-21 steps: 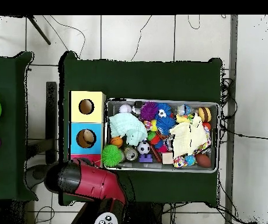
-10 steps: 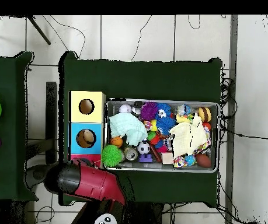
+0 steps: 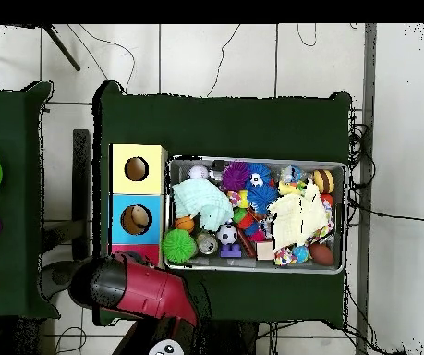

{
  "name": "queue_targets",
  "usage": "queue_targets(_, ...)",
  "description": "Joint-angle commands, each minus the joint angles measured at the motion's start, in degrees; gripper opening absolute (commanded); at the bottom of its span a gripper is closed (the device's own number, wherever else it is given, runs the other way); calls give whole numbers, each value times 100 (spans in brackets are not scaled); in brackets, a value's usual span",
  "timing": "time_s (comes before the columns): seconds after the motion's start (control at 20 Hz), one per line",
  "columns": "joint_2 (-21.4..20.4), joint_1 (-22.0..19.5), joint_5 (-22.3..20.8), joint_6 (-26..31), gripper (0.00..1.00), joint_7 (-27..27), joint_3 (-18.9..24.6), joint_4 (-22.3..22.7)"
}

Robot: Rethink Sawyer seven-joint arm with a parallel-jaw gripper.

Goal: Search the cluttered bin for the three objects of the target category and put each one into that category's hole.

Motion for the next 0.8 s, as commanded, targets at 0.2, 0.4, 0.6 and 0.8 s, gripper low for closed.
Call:
queue_targets(0.2,700,112,179,-372,100,1458,517,50)
queue_targets(0.4,725,183,137,-386,100,1453,429,-16)
queue_targets(0.6,731,197,138,-448,100,1440,423,-20)
queue_targets(0.8,718,230,101,-661,100,1422,378,-21)
